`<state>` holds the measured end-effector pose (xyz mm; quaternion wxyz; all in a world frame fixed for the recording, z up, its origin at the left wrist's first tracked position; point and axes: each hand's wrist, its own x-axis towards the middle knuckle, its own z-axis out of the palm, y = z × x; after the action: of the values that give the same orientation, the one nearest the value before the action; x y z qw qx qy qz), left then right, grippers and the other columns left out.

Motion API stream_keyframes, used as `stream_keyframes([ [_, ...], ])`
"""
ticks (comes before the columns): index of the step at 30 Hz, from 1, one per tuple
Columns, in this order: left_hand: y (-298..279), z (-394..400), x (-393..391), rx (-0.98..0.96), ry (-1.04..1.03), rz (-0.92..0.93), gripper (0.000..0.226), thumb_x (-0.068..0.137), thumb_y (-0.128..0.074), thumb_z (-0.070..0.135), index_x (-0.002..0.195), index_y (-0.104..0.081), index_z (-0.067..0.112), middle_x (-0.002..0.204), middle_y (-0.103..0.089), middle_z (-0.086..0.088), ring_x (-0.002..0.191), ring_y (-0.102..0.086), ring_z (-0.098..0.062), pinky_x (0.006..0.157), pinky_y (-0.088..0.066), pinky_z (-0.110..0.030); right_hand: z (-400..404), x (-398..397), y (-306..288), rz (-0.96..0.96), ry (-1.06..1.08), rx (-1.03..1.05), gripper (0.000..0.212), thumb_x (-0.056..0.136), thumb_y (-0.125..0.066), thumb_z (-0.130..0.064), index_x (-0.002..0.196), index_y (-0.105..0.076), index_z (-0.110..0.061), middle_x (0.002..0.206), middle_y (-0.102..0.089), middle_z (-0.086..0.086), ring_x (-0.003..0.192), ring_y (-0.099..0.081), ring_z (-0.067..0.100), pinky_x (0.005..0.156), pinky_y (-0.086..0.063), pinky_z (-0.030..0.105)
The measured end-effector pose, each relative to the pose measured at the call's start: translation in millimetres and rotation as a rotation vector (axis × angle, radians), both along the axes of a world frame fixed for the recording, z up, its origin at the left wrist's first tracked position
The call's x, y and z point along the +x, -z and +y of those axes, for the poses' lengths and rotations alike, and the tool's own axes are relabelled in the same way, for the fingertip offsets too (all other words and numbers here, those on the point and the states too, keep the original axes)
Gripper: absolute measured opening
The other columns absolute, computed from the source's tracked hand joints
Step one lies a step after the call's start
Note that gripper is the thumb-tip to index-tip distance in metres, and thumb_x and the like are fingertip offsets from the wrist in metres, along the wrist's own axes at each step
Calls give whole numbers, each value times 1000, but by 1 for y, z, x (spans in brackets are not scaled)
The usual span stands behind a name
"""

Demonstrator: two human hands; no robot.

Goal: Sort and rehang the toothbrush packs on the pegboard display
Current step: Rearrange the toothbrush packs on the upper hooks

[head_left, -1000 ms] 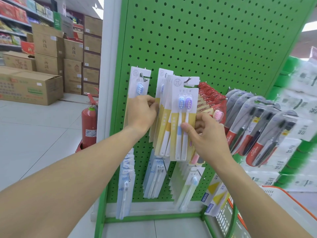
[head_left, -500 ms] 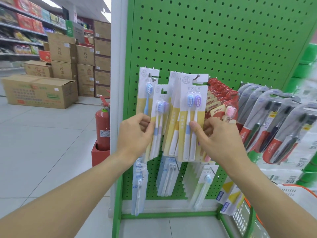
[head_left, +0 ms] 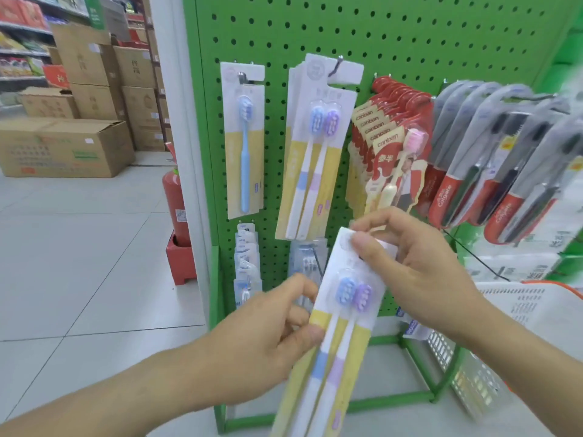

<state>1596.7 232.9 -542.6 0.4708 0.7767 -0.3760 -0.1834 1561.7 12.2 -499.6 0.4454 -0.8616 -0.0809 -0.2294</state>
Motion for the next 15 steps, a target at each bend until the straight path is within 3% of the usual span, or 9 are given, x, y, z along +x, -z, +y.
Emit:
stream_keyframes([
  [2, 4, -10, -1, -45, 26, 163, 15, 100, -60, 17, 111, -53, 23, 83, -66, -9, 67, -63, -19, 74, -59, -42, -9, -5, 20, 77, -8, 28, 13, 87, -64, -43, 90, -68, -32, 88, -75, -5, 75, -69, 17, 71, -56, 38],
  [4, 4, -26, 2, -113, -19, 322, 16, 100, -62, 20, 113, -57, 12, 90, -72, -18, 73, -70, -23, 76, -62, -39, -14, -7, 41, 182, -65, 82, 8, 89, -68, -39, 92, -69, -32, 79, -75, 6, 66, -66, 31, 64, -53, 50],
  [7, 11, -50, 10, -119, -102, 380, 19, 102, -55, 22, 107, -59, 5, 86, -74, -21, 67, -72, -28, 63, -63, -41, -22, -9, 66, 251, -100, 166, 4, 93, -70, -34, 95, -68, -31, 79, -75, 12, 64, -65, 28, 60, -52, 46],
  [11, 34, -66, 25, -9, -67, 340, 20, 100, -59, 19, 103, -57, 0, 80, -73, -16, 65, -70, -33, 59, -63, -46, -28, -11, 92, 324, -60, 255, 7, 96, -70, -29, 91, -68, -25, 72, -72, 14, 55, -59, 16, 49, -46, 29],
  [15, 59, -74, 28, 84, -95, 306, 10, 100, -60, 13, 95, -57, 4, 75, -74, -9, 64, -69, -38, 56, -62, -47, -32, -13, 112, 541, -99, 376, 9, 102, -57, -21, 100, -62, -14, 76, -66, 13, 59, -62, 16, 50, -55, 34],
])
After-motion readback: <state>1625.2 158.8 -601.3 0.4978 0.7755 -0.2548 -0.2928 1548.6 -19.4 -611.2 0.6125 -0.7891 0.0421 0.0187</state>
